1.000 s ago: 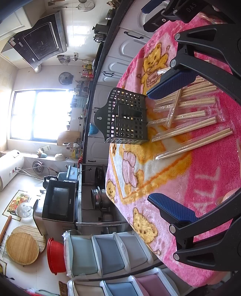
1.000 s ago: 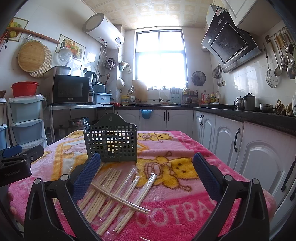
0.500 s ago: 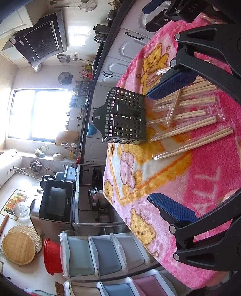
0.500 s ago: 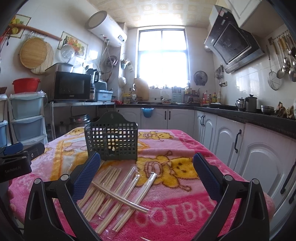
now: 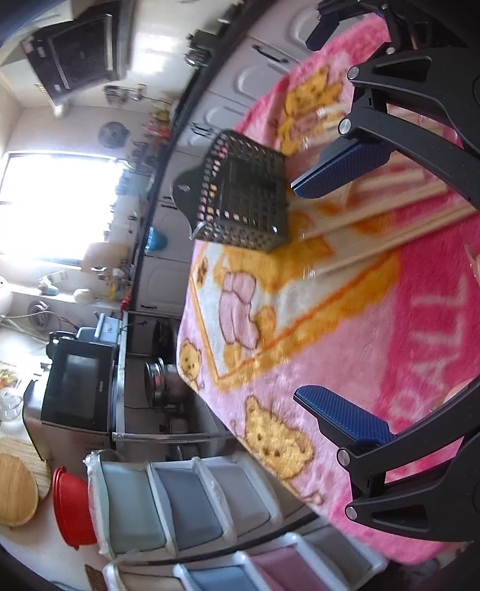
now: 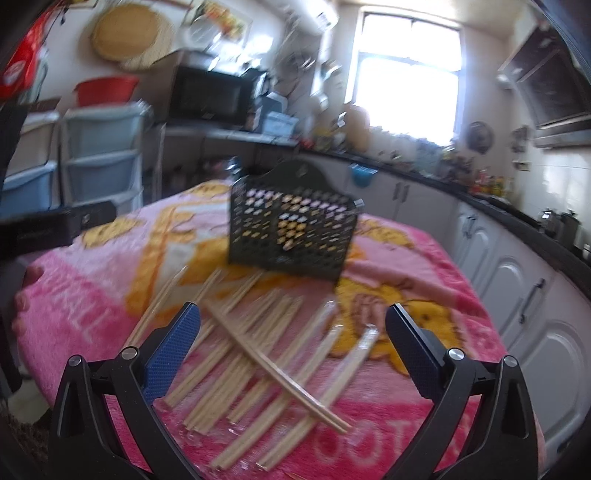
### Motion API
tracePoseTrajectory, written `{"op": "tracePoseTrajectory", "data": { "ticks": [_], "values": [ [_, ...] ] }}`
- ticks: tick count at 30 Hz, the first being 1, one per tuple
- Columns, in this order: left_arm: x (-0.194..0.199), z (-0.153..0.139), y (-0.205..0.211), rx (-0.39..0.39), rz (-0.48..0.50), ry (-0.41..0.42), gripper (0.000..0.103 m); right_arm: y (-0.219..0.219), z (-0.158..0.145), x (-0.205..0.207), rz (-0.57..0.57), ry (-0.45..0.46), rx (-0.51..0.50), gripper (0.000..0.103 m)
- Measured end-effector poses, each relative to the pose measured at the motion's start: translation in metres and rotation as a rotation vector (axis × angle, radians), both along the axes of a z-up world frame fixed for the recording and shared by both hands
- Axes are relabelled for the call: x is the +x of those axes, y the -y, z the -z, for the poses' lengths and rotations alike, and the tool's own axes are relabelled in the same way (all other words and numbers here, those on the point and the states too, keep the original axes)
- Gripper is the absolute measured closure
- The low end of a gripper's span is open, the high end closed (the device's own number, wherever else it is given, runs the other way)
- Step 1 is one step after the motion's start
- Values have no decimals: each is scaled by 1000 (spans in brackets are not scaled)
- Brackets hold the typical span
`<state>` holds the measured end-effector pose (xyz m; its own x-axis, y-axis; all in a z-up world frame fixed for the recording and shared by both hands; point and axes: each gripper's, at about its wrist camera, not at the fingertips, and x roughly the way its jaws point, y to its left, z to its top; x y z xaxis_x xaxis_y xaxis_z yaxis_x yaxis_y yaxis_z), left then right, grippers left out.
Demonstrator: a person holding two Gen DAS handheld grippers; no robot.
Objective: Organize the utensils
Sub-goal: 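Lower the left tool onto a chopstick pair while the right tool closes on another pair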
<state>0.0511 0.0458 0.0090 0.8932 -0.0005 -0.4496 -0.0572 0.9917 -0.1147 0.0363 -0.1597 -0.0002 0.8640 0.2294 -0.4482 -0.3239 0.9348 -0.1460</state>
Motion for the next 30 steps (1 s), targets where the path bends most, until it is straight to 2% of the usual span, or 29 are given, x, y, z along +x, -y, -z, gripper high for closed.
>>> {"op": "tracePoseTrajectory", "data": {
  "ticks": [3,8,10,15,18,24,30],
  "values": [
    [16,3,-4,13,10,-57,9,-14,4,15,-65,-75,-15,6],
    [43,17,-11,3,20,-165,9,-37,8,32,-133,-126,-78,9],
    [52,23,-13,-15,36,-204,9,-44,11,39,-154,-153,-101,18],
    [75,33,-12,-51,102,-290,12,-56,22,60,-196,-254,-128,29],
    [87,38,-6,-61,149,-324,23,-60,28,71,-220,-303,-142,41],
    [112,55,1,-132,223,-429,49,-69,35,84,-277,-363,-167,51],
    [133,69,4,-167,247,-497,66,-79,43,99,-305,-400,-214,61]
  ]
}}
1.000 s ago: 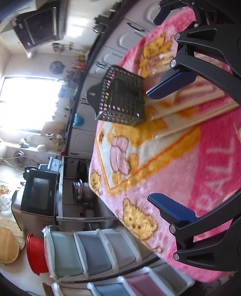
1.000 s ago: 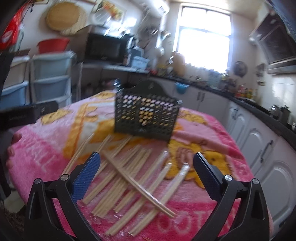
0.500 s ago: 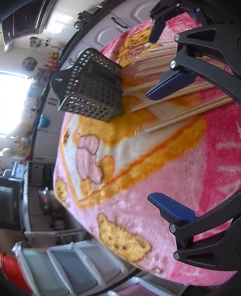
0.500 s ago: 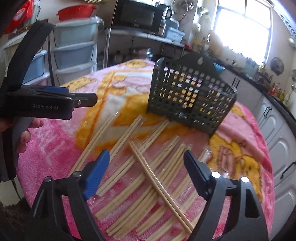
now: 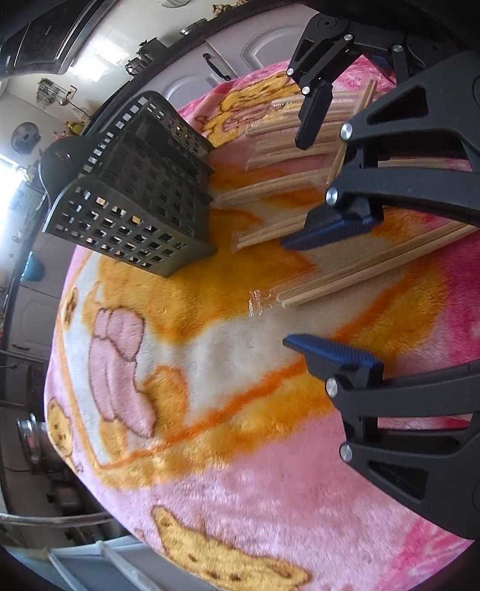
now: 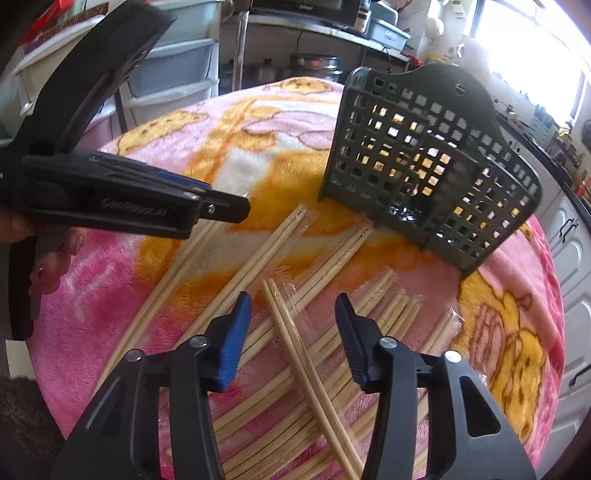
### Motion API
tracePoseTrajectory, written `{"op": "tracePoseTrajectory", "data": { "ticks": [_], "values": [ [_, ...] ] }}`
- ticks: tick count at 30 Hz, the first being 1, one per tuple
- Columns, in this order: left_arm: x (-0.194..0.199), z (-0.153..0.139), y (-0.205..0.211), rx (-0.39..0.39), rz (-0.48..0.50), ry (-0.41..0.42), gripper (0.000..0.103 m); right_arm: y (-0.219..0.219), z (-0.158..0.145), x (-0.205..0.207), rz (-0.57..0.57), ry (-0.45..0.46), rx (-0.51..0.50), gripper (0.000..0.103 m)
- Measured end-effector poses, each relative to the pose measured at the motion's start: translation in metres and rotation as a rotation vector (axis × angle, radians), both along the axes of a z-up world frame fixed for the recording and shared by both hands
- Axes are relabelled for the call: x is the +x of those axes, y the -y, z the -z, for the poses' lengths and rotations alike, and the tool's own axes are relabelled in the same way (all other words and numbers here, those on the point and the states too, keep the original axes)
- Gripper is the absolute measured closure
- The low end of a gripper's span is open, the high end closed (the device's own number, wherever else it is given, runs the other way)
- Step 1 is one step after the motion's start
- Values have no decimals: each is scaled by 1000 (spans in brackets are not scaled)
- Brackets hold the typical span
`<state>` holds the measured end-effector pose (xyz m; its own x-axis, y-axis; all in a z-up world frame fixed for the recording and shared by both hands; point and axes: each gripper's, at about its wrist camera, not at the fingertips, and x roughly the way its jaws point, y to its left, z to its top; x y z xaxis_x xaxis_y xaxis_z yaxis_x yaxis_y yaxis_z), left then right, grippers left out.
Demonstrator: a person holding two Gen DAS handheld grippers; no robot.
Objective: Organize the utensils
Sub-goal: 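Lower the left tool onto a chopstick pair while the right tool closes on another pair, then lift the chopsticks with both tools and carry them over the green caddy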
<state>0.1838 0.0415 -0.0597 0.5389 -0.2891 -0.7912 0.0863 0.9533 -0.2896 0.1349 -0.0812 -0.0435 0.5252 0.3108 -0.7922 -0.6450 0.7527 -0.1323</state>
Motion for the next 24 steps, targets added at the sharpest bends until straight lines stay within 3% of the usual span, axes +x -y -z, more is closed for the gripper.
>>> {"op": "tracePoseTrajectory", "data": {
  "ticks": [10,18,24],
  "values": [
    [29,4,1,21,7,-50,83,-1,1,16,-32,-61,26,89],
    [39,3,-1,47,21,-49,100,29,-15,23,-1,-98,136,92],
    [28,-25,1,-2,68,34,101,62,-37,25,26,-87,229,93]
  ]
}}
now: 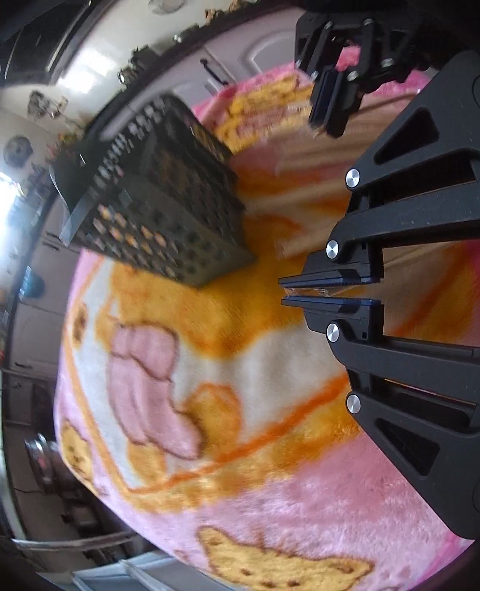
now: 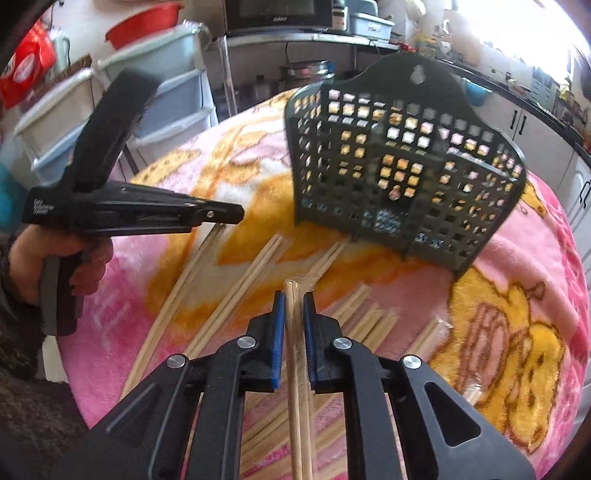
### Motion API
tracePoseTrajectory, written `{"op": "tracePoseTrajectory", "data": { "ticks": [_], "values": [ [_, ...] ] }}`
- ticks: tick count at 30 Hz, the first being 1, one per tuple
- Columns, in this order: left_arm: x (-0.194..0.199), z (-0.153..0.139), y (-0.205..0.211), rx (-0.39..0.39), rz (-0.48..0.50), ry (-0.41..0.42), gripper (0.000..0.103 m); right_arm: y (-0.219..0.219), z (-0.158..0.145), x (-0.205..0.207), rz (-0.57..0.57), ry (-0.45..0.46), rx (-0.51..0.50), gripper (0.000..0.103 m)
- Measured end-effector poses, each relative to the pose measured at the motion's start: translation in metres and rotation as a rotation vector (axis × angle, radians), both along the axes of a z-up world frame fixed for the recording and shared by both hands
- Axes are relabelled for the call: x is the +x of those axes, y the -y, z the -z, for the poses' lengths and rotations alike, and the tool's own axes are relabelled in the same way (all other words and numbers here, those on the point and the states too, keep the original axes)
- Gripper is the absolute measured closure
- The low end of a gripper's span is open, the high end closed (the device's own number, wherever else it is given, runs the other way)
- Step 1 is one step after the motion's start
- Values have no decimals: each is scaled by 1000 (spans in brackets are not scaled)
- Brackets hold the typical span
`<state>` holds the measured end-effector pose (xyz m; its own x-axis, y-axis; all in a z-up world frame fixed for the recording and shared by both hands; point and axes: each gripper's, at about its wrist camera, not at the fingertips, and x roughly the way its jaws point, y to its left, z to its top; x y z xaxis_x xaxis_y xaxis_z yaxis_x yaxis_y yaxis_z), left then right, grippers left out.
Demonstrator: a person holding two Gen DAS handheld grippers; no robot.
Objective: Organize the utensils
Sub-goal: 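Lift the chopsticks with both tools and carry them over the green caddy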
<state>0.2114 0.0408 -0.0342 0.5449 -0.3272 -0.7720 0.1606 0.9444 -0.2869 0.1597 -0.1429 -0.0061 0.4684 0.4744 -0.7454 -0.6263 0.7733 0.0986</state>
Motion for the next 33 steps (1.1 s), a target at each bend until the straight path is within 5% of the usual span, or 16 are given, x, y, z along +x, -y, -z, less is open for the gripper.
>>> {"op": "tracePoseTrajectory", "data": {
  "ticks": [9,18,33],
  "values": [
    [-22,-81,25,-57,95,202,101,32,-41,-7,57,85,82,93],
    [-23,-138,51,-92,155,328,102,60,-96,-3,138,263,205,93],
    [4,-218,59,-96,122,514,102,84,-163,67,288,498,418,93]
  ]
}}
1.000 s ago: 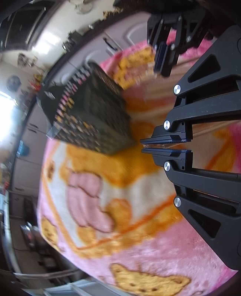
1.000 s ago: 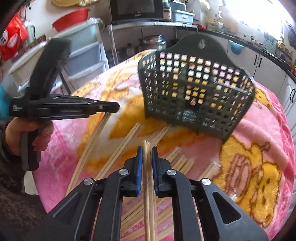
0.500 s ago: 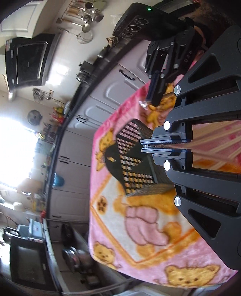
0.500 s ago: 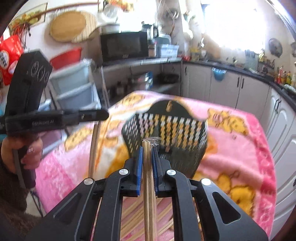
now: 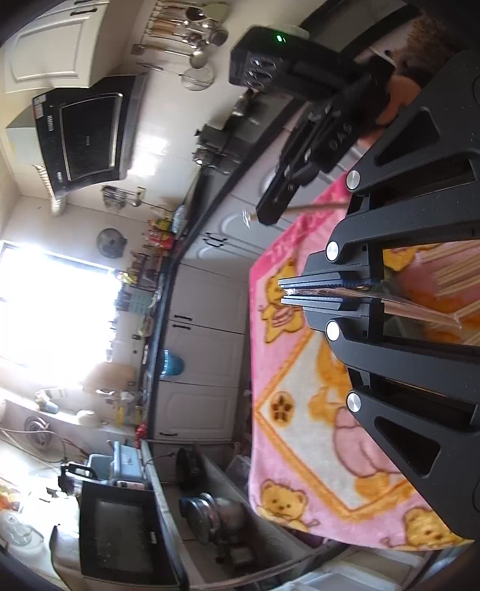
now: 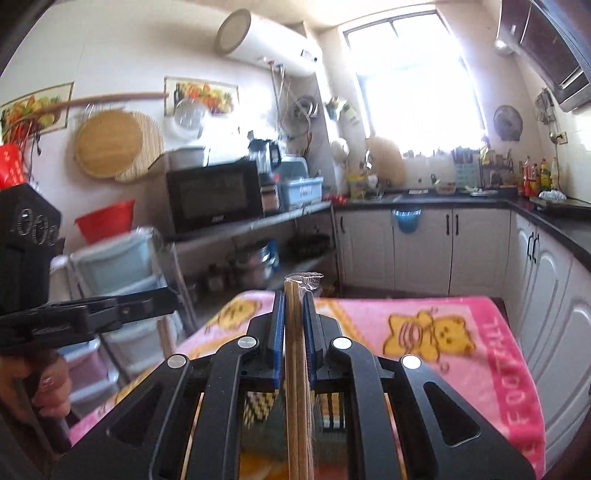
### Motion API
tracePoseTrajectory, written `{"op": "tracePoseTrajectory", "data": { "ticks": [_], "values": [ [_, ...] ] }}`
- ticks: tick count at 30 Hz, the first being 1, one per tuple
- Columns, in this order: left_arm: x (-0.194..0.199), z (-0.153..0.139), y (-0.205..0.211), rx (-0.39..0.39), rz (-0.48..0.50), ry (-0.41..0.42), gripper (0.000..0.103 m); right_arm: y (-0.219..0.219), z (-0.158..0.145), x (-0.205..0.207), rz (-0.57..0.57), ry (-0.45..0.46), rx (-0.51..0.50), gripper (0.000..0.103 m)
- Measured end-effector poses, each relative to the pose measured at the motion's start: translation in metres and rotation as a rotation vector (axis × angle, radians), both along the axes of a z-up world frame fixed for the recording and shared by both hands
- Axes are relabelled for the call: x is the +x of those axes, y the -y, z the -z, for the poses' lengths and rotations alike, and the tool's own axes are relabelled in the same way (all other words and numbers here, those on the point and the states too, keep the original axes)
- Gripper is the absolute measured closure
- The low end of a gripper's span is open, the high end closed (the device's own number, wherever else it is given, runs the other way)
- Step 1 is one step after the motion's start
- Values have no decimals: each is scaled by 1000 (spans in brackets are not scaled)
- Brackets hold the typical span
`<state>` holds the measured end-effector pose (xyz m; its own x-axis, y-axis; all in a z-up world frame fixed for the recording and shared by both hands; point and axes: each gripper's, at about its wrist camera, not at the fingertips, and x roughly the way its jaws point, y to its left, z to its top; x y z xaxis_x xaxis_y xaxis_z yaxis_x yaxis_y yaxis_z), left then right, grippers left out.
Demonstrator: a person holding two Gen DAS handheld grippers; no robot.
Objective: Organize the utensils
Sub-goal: 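Lift the chopsticks with both tools and carry them over the green caddy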
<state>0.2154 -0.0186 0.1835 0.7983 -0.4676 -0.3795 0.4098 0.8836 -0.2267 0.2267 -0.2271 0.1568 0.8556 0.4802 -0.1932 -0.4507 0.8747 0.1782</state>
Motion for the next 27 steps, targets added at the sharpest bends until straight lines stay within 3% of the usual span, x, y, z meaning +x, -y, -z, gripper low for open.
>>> {"op": "tracePoseTrajectory", "data": {
  "ticks": [15,27],
  "values": [
    [32,-32,-5,-30,-93,125,102,-5,-12,62,104,116,91,93],
    [54,17,-4,22,-158,126,102,-11,24,77,175,143,93,93]
  ]
}}
